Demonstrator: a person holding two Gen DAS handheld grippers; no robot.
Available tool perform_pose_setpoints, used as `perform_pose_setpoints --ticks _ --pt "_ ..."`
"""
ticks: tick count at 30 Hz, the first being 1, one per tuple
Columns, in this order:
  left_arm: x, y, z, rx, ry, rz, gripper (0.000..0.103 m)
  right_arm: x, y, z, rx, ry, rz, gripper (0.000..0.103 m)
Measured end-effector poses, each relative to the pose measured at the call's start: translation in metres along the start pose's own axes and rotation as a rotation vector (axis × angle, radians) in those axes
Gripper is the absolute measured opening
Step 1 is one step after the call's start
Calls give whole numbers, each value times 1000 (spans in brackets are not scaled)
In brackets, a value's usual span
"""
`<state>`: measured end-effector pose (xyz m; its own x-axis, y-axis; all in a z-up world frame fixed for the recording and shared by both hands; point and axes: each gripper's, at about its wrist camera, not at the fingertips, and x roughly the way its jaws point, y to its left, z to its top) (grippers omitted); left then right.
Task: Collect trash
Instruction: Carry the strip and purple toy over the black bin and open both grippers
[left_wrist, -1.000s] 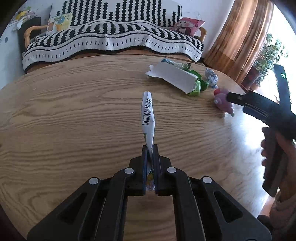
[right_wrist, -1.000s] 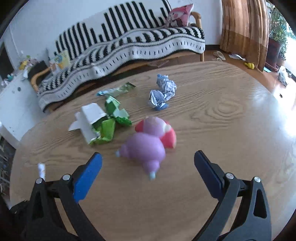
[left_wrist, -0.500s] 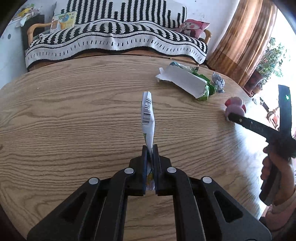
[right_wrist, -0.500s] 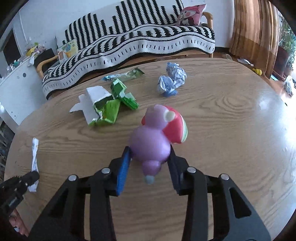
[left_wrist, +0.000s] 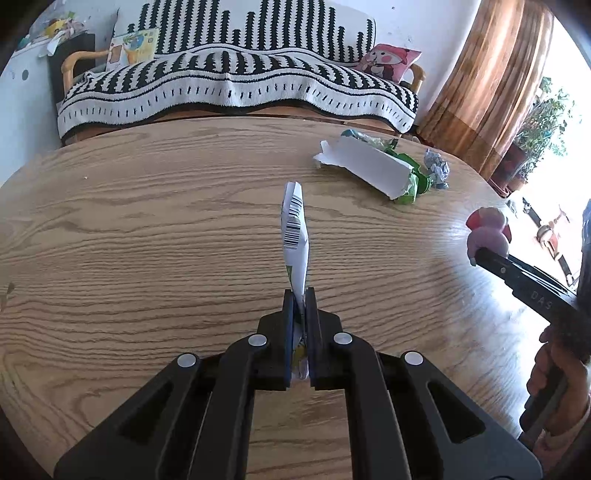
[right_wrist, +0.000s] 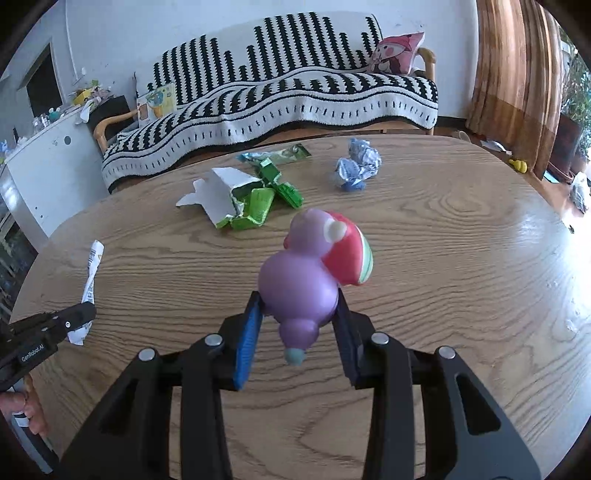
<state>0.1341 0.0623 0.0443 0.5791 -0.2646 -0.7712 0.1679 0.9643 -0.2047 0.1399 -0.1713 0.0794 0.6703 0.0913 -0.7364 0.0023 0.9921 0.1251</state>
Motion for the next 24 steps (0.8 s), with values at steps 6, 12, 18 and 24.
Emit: perform_pose_setpoints --ticks 6,12,18,24 --pt "0 1 1 -9 -3 -1 5 4 4 0 -20 11 -7 38" --pt "2 -3 2 0 3 -1 5 6 3 0 -25 14 -19 38" --pt "-5 -7 2 -5 -17 -17 5 -1 -3 1 11 3 17 37" --pt "-21 -42 0 32 -42 -96 5 -59 -20 -9 88 -65 72 37"
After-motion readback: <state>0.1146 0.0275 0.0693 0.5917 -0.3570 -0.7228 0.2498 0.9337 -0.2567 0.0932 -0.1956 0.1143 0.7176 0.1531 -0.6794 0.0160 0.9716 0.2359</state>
